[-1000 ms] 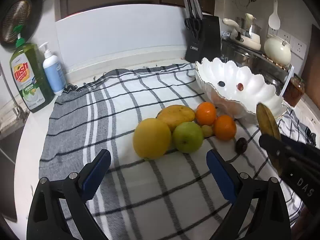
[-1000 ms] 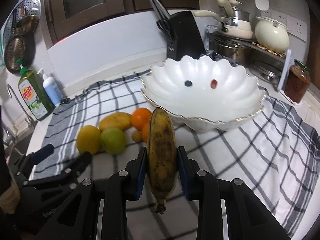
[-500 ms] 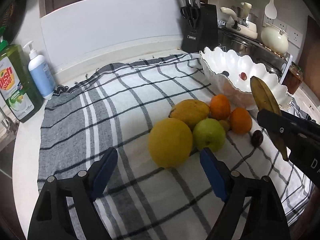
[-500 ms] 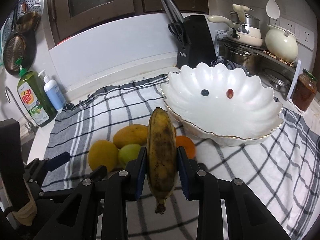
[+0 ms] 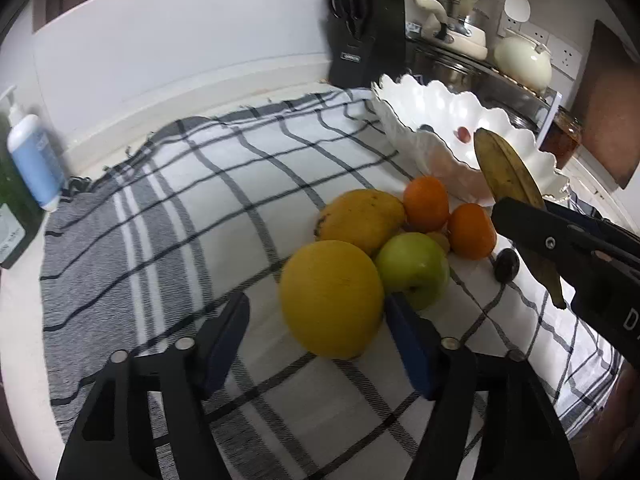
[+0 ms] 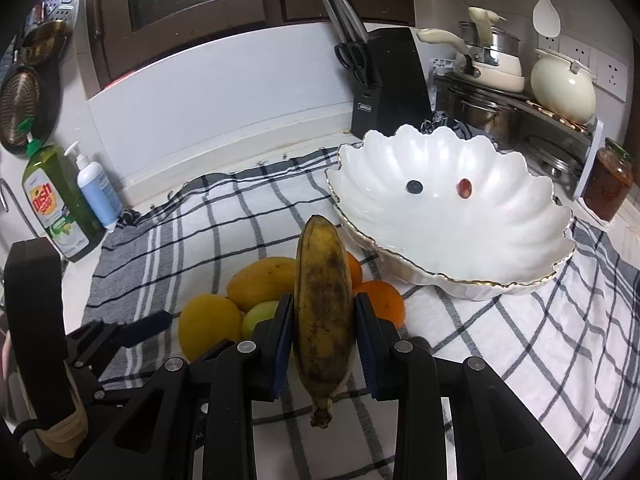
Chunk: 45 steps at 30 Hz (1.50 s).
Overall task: Organize fruits
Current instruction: 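Grasp the large yellow lemon with the left tool while the right tool holds the banana, then lift the lemon toward the bowl with the left tool while the right tool holds the banana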
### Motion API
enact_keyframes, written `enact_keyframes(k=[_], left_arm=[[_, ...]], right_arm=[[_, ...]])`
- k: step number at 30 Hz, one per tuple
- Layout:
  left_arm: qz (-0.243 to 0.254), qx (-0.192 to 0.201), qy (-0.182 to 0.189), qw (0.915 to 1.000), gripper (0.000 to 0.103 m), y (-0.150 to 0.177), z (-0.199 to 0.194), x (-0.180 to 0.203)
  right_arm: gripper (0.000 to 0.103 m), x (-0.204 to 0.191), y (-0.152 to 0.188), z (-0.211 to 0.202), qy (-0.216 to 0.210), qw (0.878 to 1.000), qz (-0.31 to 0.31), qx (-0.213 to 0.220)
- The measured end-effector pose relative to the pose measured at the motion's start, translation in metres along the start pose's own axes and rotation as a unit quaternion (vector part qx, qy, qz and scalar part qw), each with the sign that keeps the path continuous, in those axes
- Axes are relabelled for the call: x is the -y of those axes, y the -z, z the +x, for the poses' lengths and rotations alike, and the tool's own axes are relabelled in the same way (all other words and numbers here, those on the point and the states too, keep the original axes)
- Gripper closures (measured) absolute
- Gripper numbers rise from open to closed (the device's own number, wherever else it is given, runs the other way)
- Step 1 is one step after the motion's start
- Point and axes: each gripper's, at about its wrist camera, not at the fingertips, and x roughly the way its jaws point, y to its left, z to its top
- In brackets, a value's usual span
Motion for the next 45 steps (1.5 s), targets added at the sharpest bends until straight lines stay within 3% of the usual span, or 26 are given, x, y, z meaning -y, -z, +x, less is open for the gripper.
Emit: enact_keyframes(k=[4,14,22,45], left_arm=[[0.000,-0.009,0.010,0.9999,0.048,-0.001,0.007,0.001],[-0.017,-0.008,0.018,0.9997,0.050,-0.001,0.003,-0.001],[-0.009,0.014,0.011,0.9998,0.050,-0.006,-0.021,0.009],[0.034,0.084,0.035,0.9953,0.050,-0.067,-0.070,0.087]], right_arm=[[0.072,0.001,0.001,0.002,0.002,1.000,0.002,-0.002],[0.072,0.001,0.001,0.001,0.004,1.000,0.001,-0.001],[0.072,0.010,0.000,-0.020,0.006,1.000,0.006,0.015],[0.072,0.082,-0.021,-0.080,0.043,0.996,0.051,0.066]])
